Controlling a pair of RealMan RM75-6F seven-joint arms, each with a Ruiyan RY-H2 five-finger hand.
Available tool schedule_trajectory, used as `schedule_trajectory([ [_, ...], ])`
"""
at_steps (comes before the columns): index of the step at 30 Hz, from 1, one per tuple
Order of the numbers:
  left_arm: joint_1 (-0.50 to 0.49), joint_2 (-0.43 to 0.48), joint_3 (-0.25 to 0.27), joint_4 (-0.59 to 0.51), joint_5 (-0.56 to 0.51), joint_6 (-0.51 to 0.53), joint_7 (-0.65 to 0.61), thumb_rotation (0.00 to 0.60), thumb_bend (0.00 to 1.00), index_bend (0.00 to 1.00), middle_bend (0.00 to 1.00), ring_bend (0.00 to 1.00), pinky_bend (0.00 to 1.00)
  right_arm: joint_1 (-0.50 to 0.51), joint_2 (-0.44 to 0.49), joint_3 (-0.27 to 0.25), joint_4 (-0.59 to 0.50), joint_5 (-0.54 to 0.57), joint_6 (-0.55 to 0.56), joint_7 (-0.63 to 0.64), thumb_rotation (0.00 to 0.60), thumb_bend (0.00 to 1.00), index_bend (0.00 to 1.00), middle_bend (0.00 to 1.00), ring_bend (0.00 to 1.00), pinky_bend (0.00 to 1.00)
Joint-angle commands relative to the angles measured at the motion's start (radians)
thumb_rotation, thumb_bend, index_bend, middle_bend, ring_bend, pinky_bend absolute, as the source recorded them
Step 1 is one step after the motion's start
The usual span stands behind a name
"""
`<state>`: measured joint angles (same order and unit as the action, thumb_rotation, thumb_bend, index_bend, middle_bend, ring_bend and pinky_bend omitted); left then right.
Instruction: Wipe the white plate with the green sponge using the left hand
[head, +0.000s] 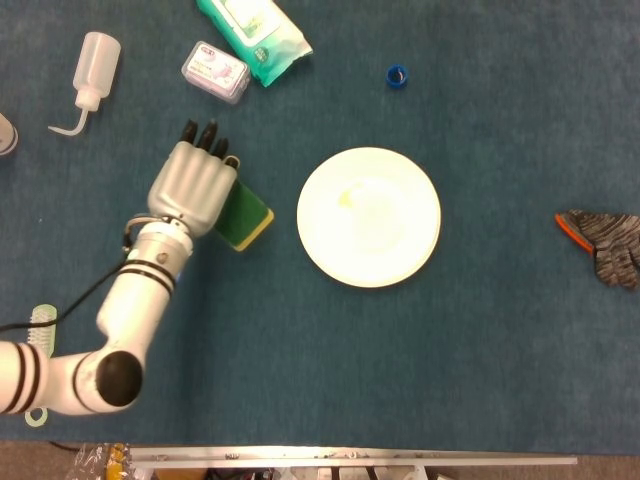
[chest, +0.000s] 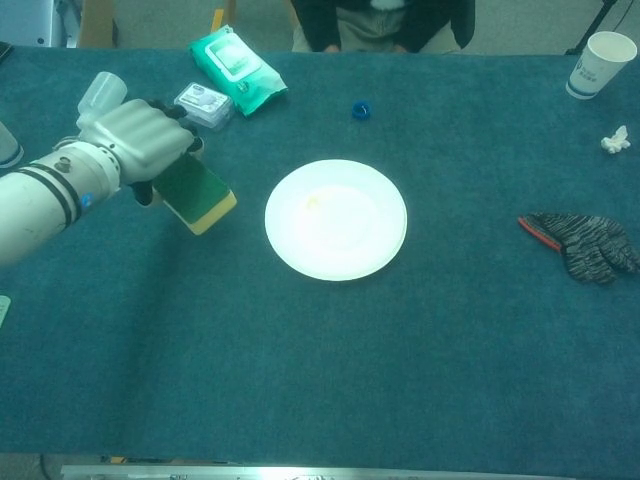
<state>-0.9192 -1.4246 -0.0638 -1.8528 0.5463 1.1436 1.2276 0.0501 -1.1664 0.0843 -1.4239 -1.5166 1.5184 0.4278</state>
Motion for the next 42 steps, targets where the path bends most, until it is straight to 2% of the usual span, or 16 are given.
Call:
schedule_trajectory([
  [1, -0.039, -0.036, -0.017, 0.006, -0.045, 0.03, 0.034, 0.6, 0.32, 0.52, 0.16, 0.01, 0.07, 0.002, -0.002, 0.0, 0.005, 0.001, -0.003, 0.004, 0.6, 0.39, 0.39, 0.39, 0.24, 0.45],
  [12, -0.133, -0.141, -0.042, 0.033, -0.137, 0.115, 0.114, 0.6, 0.33, 0.52, 0.16, 0.01, 0.07, 0.006, -0.006, 0.0, 0.025, 0.007, -0.014, 0.025, 0.6, 0.39, 0.39, 0.39, 0.24, 0.45],
  [18, -0.167, -0.205, -0.059, 0.075, -0.149, 0.148, 0.126, 0.6, 0.33, 0.53, 0.16, 0.01, 0.07, 0.008, -0.007, 0.001, 0.033, 0.009, -0.017, 0.033, 0.6, 0.39, 0.39, 0.39, 0.24, 0.45],
  [29, -0.195, -0.295, -0.044, 0.154, -0.07, 0.165, 0.115, 0.6, 0.33, 0.54, 0.16, 0.01, 0.07, 0.014, -0.011, 0.0, 0.039, 0.012, -0.029, 0.033, 0.6, 0.39, 0.39, 0.39, 0.24, 0.45],
  [36, -0.198, -0.341, -0.016, 0.224, 0.011, 0.138, 0.088, 0.6, 0.33, 0.55, 0.16, 0.01, 0.07, 0.02, -0.013, -0.001, 0.038, 0.014, -0.04, 0.026, 0.6, 0.39, 0.39, 0.39, 0.24, 0.45],
  [42, -0.19, -0.354, -0.016, 0.257, 0.062, 0.098, 0.033, 0.6, 0.33, 0.55, 0.16, 0.01, 0.07, 0.021, -0.012, 0.0, 0.036, 0.018, -0.043, 0.022, 0.6, 0.39, 0.39, 0.39, 0.24, 0.45],
])
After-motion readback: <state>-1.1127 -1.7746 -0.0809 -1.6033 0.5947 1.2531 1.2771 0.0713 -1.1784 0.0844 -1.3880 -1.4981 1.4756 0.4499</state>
